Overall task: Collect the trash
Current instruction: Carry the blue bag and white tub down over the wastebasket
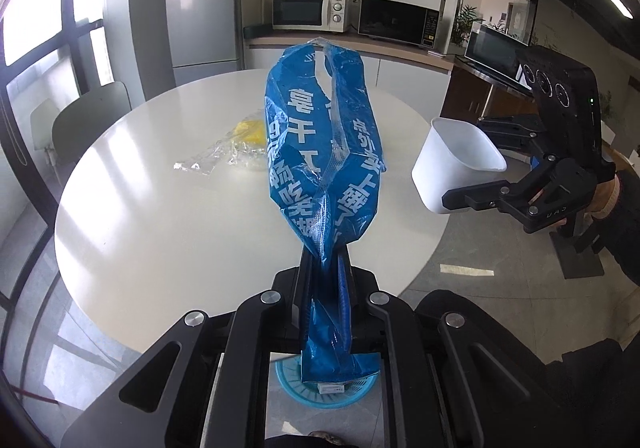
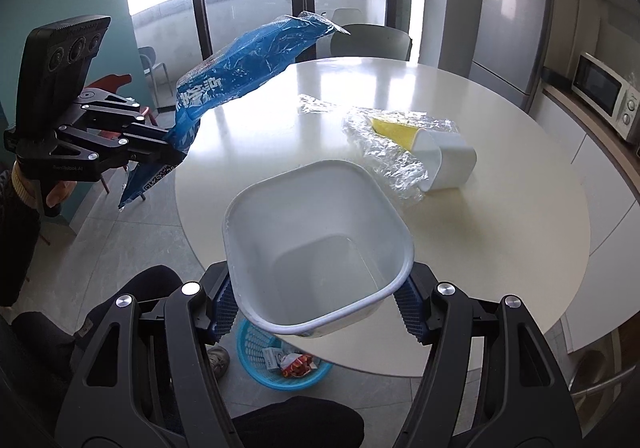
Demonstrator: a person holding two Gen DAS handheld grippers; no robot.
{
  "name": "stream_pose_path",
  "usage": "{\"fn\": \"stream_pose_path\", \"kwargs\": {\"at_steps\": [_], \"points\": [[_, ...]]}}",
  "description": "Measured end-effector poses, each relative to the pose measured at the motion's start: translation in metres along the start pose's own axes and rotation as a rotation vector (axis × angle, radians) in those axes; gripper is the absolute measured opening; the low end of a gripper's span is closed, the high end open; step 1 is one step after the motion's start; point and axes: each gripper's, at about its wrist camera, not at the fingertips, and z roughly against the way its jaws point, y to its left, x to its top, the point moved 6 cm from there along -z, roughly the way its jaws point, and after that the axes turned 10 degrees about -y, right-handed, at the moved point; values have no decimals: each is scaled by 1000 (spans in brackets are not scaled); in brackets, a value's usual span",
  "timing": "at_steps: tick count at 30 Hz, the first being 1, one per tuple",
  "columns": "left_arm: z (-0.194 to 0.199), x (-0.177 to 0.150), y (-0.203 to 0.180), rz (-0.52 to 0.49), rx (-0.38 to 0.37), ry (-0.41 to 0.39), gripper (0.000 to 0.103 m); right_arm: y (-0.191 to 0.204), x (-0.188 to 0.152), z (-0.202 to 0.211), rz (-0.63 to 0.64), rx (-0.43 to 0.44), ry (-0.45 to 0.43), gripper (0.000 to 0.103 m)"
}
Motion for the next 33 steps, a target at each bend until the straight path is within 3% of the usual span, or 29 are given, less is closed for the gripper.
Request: {"fn": "stream_pose_path", "kwargs": {"at_steps": [8, 15, 26, 33], "points": [[43, -38, -22, -12, 4, 17, 10, 46, -24, 23, 14, 26, -2, 62], [57, -74, -35, -17, -9, 65, 10, 79, -51, 27, 17, 54, 23, 62], [33, -138, -45, 1, -46, 211, 10, 98, -102, 8, -22, 95, 97, 62], [6, -176, -29, 40, -57, 320, 10, 90, -132, -18, -73, 116, 158, 62]]}}
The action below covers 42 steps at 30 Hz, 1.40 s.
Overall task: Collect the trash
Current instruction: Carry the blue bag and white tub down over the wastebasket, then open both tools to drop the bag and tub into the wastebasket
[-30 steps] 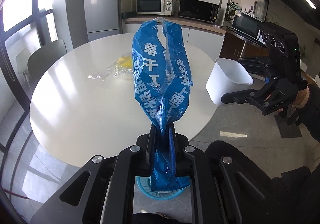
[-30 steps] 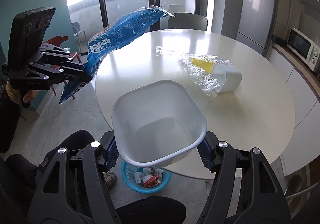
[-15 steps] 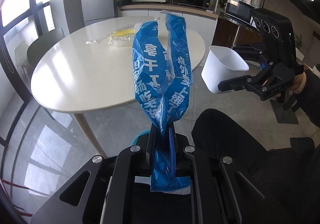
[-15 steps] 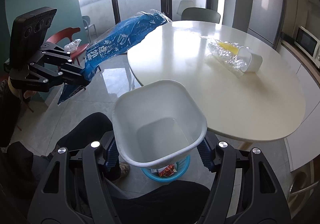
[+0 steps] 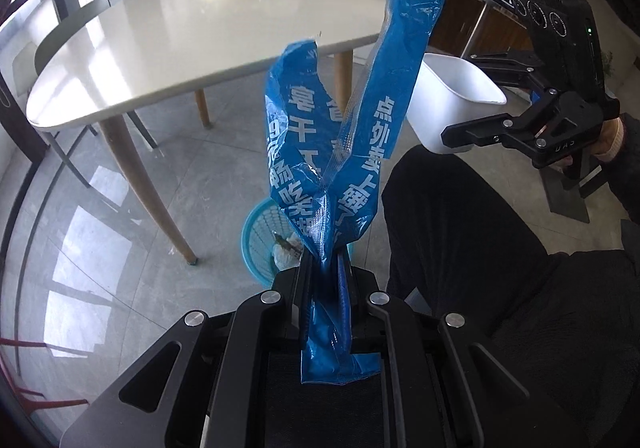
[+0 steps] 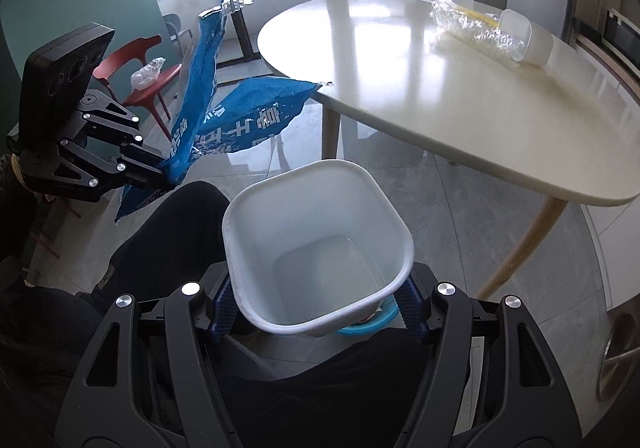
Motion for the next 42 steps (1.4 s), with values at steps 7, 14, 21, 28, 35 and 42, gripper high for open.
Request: {"fn": "stream_pose_path", "kwargs": {"at_steps": [7, 14, 21, 28, 35, 42], "points": [[-44, -9, 27, 31, -30, 106, 10, -15, -19, -35, -25, 2, 61, 62], [-91, -23, 47, 70, -70, 213, 10, -28, -39, -76, -65, 37, 134, 62], [-145, -38, 67, 137, -124, 320, 10, -32, -60, -118, -129, 55, 221, 62], [-199, -60, 78, 204, -166, 416, 10, -38, -84, -161, -192, 77, 314, 62], [-249, -79, 85, 295, -181, 499, 10, -52, -105, -212, -251, 84, 423, 62], [-275, -94, 87, 310, -181, 573, 12, -70, -125, -246, -340, 77, 487, 62]]}}
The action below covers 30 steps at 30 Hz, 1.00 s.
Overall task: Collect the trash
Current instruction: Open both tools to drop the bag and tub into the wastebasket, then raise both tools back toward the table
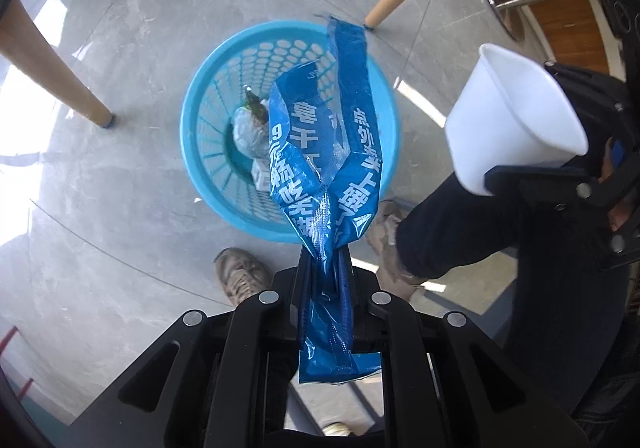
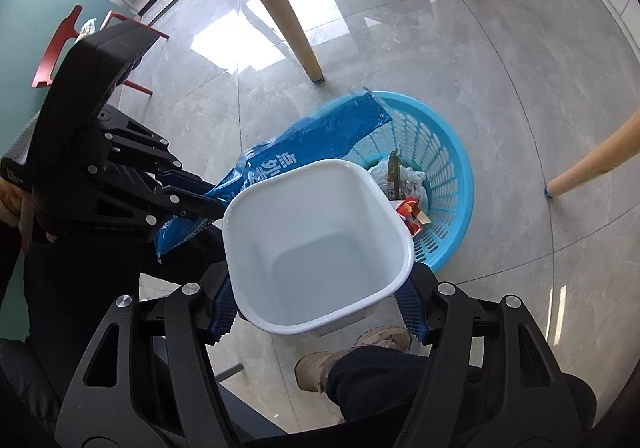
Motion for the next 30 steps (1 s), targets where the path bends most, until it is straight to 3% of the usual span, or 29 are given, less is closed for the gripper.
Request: {"fn": "stream_pose_path", "kwargs": {"at_steps": [2, 4, 5, 6, 7, 10, 21, 30], "points": [[1, 1, 1, -4, -17, -4, 18, -3, -1, -4, -9, -7, 12, 63], [0, 2, 5, -23, 5, -3, 44, -6, 2, -9, -19, -16, 28, 63], [-1, 3, 6, -33, 19, -4, 51, -9, 0, -11, -23, -14, 34, 64], [0, 4, 7, -36, 30, -13, 63, -10, 1, -11, -25, -17, 38, 72], [-1, 5, 8, -37, 26, -20, 73, -10, 2, -11, -22, -29, 38, 86], [4, 6, 8, -48, 25, -50, 95, -11, 4, -12, -14, -52, 38, 94], [16, 6, 1, -49, -17, -79, 97, -10, 2, -14, -53, -60, 79, 95], [34, 3, -7, -54, 5, -126, 97, -4, 2, -1, -41, -56, 59, 95]]}}
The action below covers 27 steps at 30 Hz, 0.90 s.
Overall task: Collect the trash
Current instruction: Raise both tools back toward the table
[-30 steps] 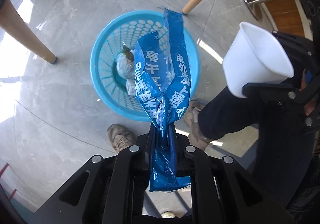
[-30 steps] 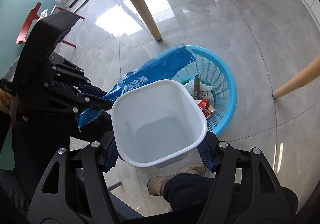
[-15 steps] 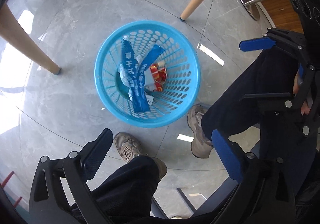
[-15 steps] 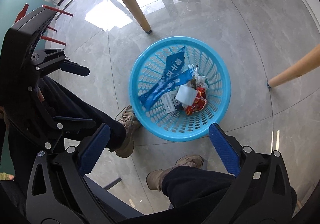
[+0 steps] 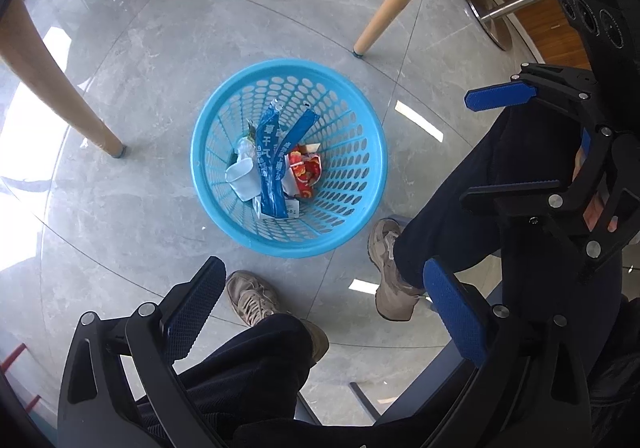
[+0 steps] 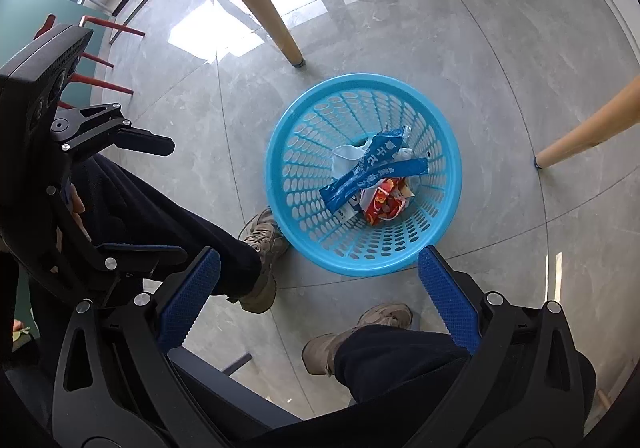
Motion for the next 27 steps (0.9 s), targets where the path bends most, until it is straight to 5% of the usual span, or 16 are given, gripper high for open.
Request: {"fn": "stream_pose_path", "kwargs": {"at_steps": [17, 27], "points": [[99, -21, -38, -50, 48, -209, 97, 55, -36, 70, 63, 32, -80, 95], [171, -34, -75, -127, 82, -356, 97, 87, -58, 149, 150, 15, -203, 95]]}}
